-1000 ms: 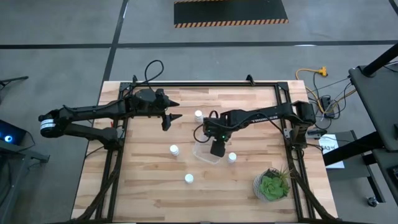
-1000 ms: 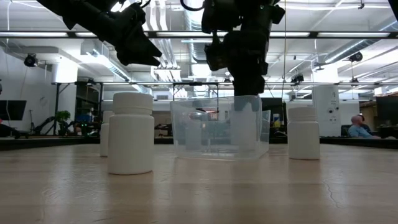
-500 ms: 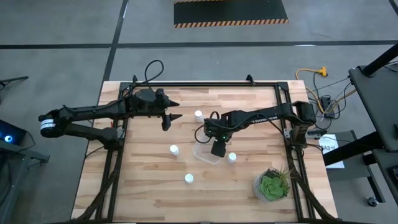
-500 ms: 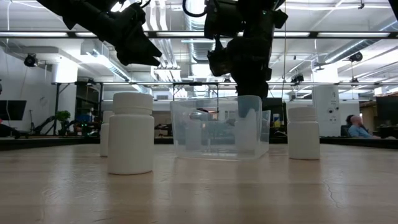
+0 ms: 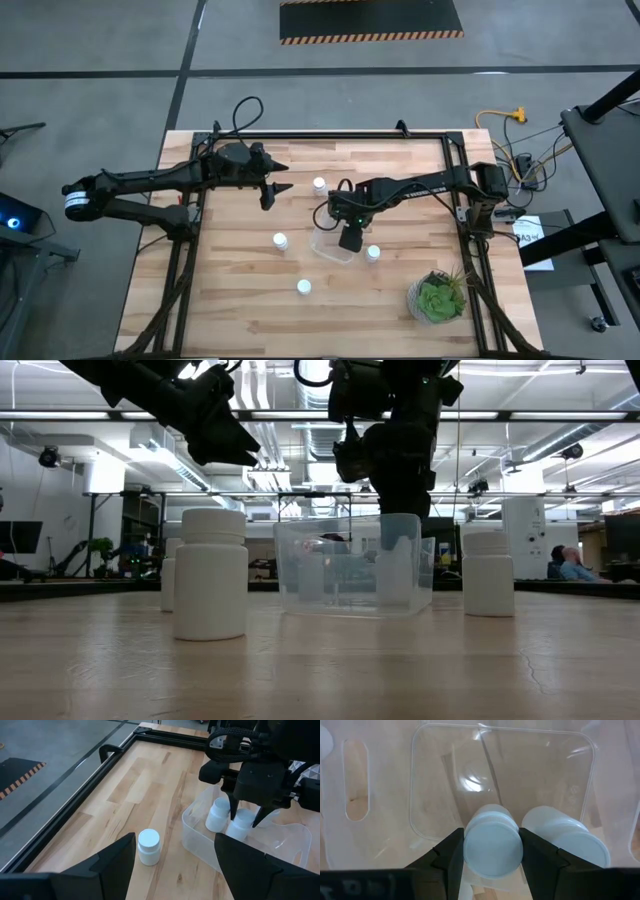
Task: Pick and place pill bottles into a basket
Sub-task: Put the medicine bottle into the transparent bin
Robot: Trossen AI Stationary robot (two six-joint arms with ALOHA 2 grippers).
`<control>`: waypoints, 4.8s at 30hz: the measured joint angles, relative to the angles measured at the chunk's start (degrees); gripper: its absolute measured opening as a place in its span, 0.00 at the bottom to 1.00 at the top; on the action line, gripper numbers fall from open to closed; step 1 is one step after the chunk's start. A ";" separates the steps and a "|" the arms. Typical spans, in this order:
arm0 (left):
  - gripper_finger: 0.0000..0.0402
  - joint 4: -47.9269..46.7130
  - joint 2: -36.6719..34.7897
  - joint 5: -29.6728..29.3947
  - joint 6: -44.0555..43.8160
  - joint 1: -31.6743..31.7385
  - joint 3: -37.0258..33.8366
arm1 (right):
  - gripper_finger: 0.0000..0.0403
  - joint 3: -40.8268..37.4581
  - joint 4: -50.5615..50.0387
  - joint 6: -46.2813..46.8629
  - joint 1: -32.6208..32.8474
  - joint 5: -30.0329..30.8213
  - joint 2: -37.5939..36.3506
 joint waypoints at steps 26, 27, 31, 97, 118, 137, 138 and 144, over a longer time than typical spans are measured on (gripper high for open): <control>0.63 0.00 0.01 0.02 0.00 0.01 0.00 | 0.48 -0.07 0.04 -0.07 -0.01 -3.66 0.00; 0.63 -0.01 0.01 0.01 0.00 -0.01 0.00 | 0.49 -0.07 0.04 -0.11 -0.01 -3.65 0.00; 0.63 0.00 0.02 0.02 0.00 0.01 0.00 | 0.49 -0.07 0.09 -0.22 -0.03 -3.35 0.00; 0.63 0.00 0.01 0.04 -0.13 0.00 0.00 | 0.52 0.00 0.24 -1.33 -0.03 -3.22 -0.07; 0.63 0.02 0.02 0.03 -0.07 0.01 0.01 | 0.74 2.86 0.10 -0.84 -0.03 -3.47 -0.48; 0.63 0.02 0.01 0.04 0.04 0.01 0.02 | 0.71 20.74 -17.74 1.72 0.80 -3.20 -0.52; 0.63 0.00 0.01 0.04 0.23 0.01 0.02 | 0.71 20.78 -18.15 2.32 1.21 -3.21 -0.52; 0.63 0.02 0.00 0.04 1.55 0.01 0.02 | 0.71 18.80 -18.35 3.90 4.10 -3.21 -0.52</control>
